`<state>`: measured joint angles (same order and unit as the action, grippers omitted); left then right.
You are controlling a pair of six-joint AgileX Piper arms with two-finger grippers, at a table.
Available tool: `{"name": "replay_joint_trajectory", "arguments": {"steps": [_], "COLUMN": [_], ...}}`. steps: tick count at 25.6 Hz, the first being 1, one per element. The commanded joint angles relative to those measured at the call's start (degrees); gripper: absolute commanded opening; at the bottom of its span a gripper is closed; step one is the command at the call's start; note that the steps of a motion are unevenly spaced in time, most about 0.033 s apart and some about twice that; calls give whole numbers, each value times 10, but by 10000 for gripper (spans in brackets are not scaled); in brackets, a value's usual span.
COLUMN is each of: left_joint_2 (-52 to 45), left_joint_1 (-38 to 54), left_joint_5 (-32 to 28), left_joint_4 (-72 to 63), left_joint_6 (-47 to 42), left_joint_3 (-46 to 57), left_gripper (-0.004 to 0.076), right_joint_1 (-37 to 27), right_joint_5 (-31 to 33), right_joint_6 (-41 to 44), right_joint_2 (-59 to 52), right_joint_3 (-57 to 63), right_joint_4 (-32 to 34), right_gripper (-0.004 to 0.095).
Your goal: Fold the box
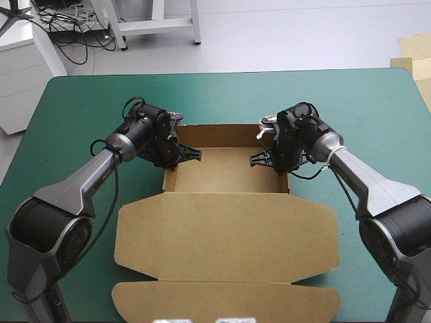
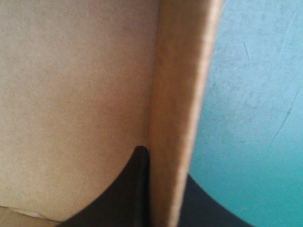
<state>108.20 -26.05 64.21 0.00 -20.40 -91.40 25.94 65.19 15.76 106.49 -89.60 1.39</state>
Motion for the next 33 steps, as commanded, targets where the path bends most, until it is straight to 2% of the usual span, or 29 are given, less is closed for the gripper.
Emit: {"name": "replay_joint_trajectory", "arguments": {"steps": [1,14,19,23,24,25,26,27,28,31,33], "left_joint_2": [-23,-19,-15,-15,-15,-15,-15,-15,-15,-15,-15], "left_joint_1": [-3,-3,-4,-4,-4,-4,-4,-4,-4,-4,-4], "left_joint_5": [-20,-58,-61,-69,-69,-68,-68,-68,-68,-81,-87], "left_joint_4": [25,30,10,-5,0,6,14,17,21,21,21], "left_joint_6": [19,33,102,109,112,113,113,113,113,120,120], "left_joint_3": [-14,-14,-15,-15,-15,-15,-15,-16,-16,-16,-16], "left_gripper": [-10,-10,-8,-8,13,42,130,172,282,503,594], "right_joint_1": [3,3,3,3,3,3,3,3,3,3,3], "right_joint_5": [-7,-32,-28,-14,-6,-3,-5,-6,-8,-4,-4], "right_joint_6": [-35,-35,-44,-50,-50,-50,-42,-30,-9,5,6], "right_joint_2": [-28,-21,-17,-17,-17,-17,-17,-17,-17,-17,-17], "right_joint_3": [-10,-10,-10,-13,-17,-20,-24,-27,-27,-27,-27], "right_joint_4": [-29,-30,-30,-26,-22,-20,-19,-19,-14,-6,-1], "right_gripper": [-15,-15,-11,64,167,225,324,372,443,491,491]}}
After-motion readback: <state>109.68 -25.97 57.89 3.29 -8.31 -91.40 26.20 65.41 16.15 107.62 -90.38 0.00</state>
